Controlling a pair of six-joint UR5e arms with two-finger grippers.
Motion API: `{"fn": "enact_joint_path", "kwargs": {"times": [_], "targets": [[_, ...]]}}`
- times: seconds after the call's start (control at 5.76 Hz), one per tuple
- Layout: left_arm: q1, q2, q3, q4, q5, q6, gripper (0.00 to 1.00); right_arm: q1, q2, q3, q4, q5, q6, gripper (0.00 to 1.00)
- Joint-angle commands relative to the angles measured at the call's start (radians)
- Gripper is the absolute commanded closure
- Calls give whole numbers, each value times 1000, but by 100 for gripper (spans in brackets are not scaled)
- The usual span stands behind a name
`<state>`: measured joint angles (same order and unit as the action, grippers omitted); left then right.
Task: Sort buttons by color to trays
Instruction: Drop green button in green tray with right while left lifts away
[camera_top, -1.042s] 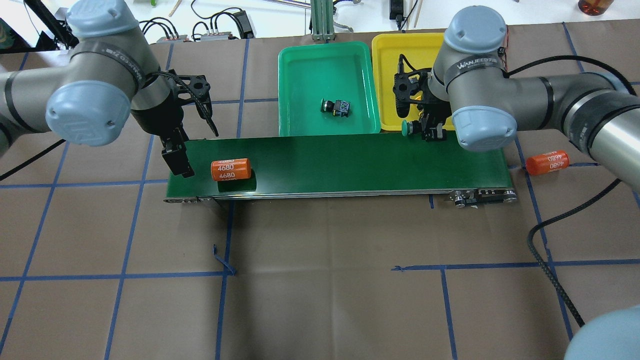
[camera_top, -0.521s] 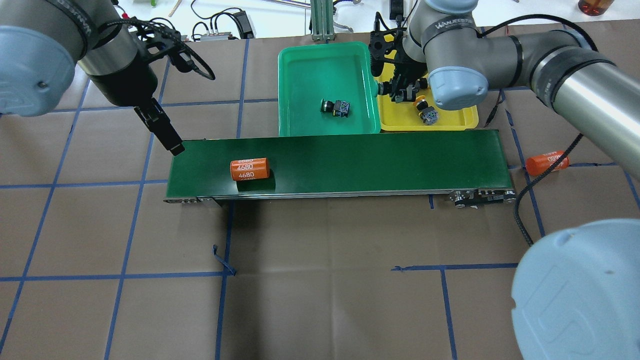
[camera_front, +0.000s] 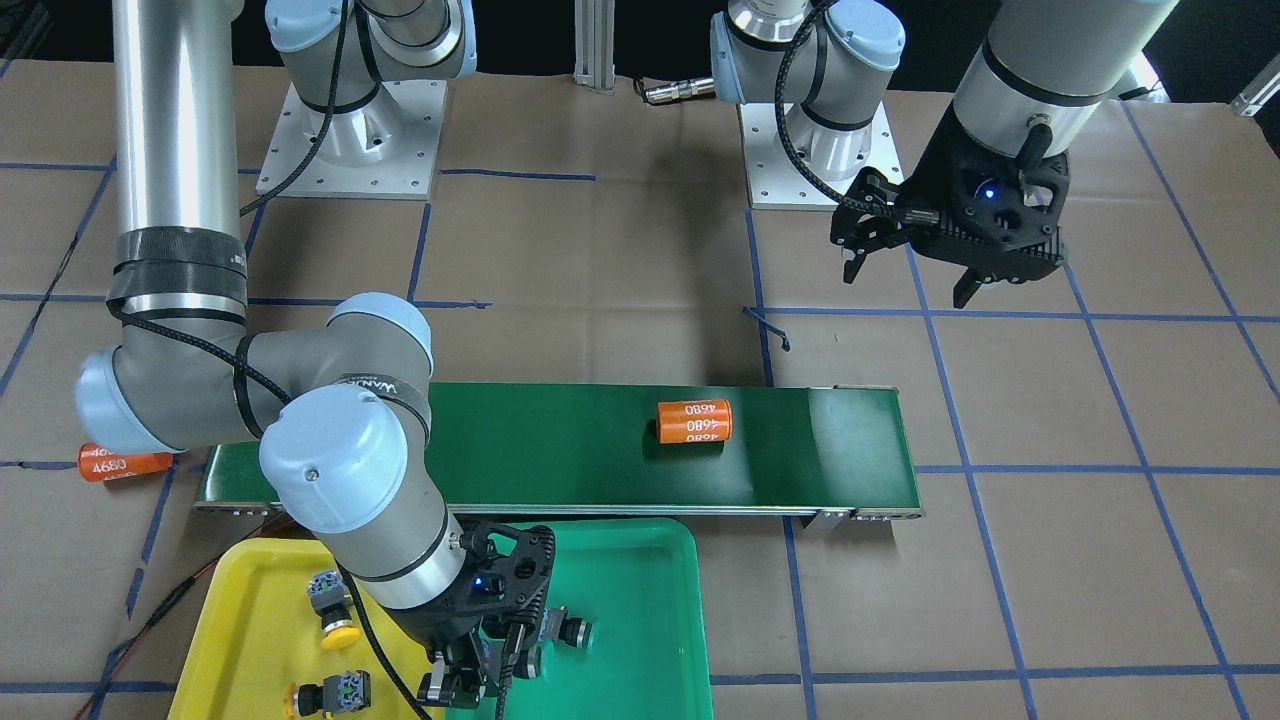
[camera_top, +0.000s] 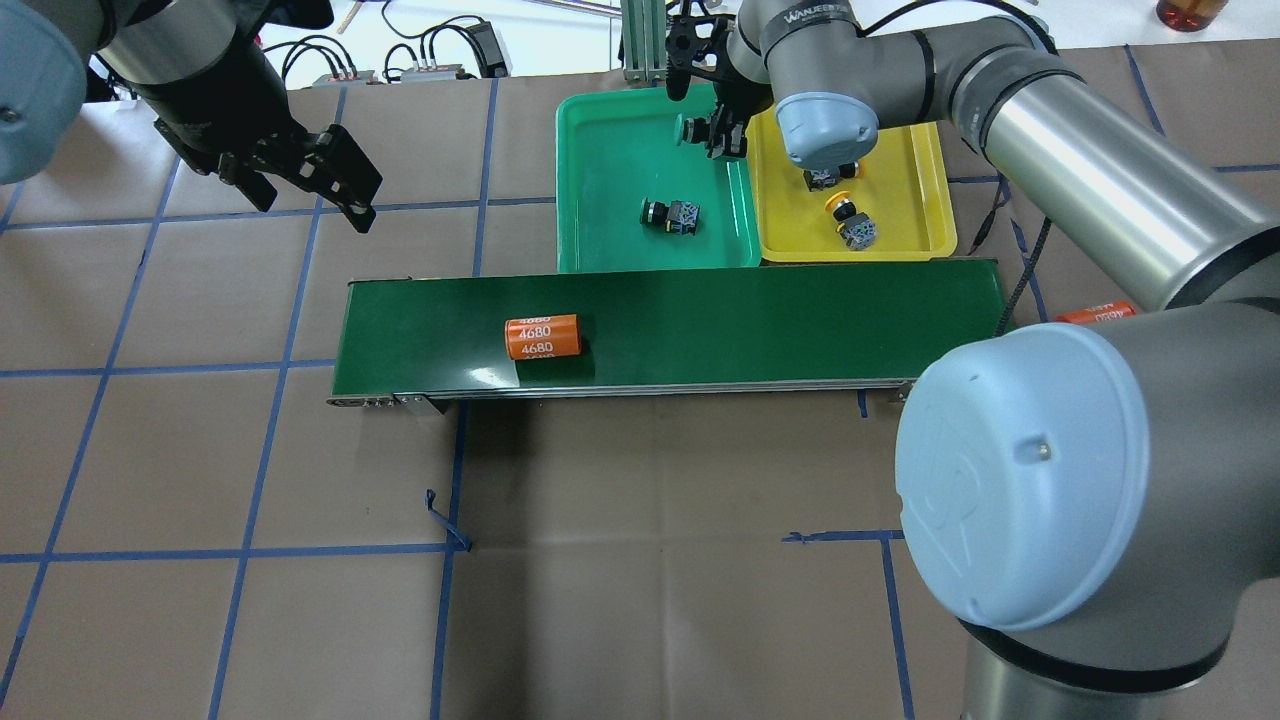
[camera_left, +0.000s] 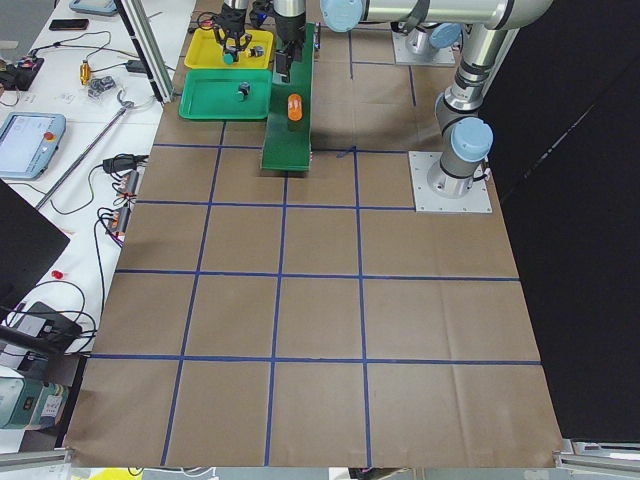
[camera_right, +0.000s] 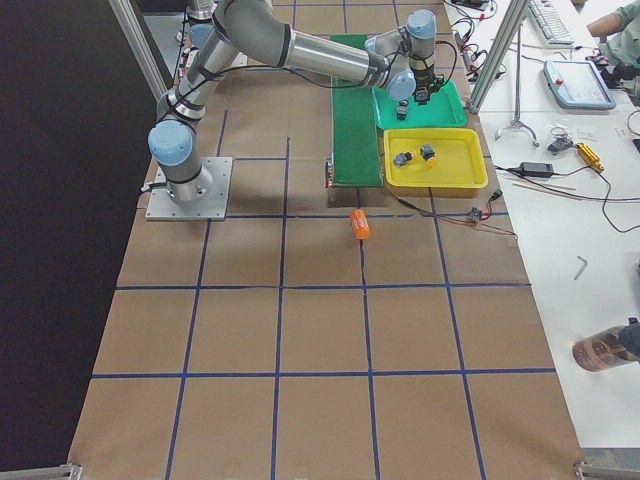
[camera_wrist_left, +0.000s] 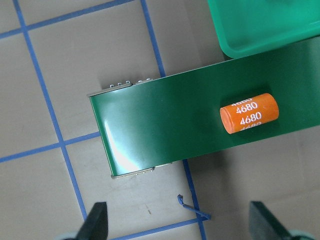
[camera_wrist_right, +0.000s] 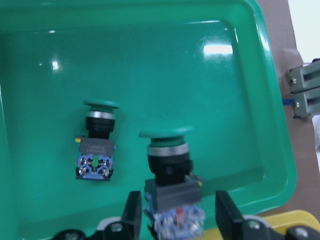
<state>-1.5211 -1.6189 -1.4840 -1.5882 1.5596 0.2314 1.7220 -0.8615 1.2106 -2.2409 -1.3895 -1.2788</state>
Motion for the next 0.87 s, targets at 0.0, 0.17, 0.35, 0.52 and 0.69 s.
{"fn": "enact_joint_path", "kwargs": {"times": [0.0, 0.17, 0.35, 0.52, 0.69], "targets": [[-1, 7, 17, -35, 0, -188, 1, 4, -32, -26, 13, 6, 24, 0], [-1, 2, 19, -33, -7, -198, 1, 2, -83, -25, 90, -116, 41, 0], [-1, 8, 19, -33, -7, -196, 1, -12, -164, -13, 235, -127, 137, 0], [1, 8, 17, -30, -7, -193, 1, -31, -260, -11, 433, -129, 259, 0], [1, 8, 14, -27, -7, -192, 1, -85, -318, -11, 589, -150, 368, 0]]}}
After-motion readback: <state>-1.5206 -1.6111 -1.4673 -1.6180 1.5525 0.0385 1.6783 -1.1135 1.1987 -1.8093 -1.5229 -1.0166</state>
